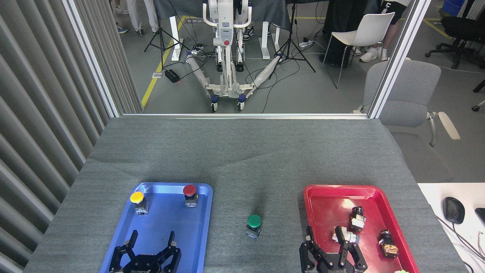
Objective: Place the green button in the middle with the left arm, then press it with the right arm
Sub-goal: 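Move the right gripper over the green button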
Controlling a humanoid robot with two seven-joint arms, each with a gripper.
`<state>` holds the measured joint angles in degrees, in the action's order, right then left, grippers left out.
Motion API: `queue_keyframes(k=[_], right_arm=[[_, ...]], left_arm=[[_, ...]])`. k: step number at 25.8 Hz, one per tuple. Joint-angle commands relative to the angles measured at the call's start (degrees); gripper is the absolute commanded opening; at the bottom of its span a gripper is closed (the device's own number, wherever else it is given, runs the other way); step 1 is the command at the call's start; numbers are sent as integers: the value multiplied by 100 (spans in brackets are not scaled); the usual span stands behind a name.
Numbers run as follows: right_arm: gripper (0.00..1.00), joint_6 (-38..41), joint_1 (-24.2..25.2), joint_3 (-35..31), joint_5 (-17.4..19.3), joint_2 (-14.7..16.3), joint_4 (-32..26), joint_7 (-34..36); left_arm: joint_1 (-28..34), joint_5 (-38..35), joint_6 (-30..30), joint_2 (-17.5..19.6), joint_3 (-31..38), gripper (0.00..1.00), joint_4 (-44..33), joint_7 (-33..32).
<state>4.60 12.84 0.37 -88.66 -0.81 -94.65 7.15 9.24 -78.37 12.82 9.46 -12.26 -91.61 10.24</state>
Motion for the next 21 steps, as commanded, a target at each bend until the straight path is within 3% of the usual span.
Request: queue_keyframes(k=[1, 10, 14, 21], right_arm=[[52, -11, -132, 244, -2, 2, 43, -20], [2, -73, -537, 745, -151, 11, 316, -47], [0, -213, -783, 930, -564, -33, 738, -56], [0, -688, -1459, 1369, -600, -156, 1722, -82]], left_arm=[[174, 94, -60, 38, 329, 100, -155, -14], [192, 138, -69, 38, 373, 100, -129, -5], [201, 138, -60, 38, 382, 100, -129, -5], [201, 147, -69, 38, 373, 100, -146, -5]])
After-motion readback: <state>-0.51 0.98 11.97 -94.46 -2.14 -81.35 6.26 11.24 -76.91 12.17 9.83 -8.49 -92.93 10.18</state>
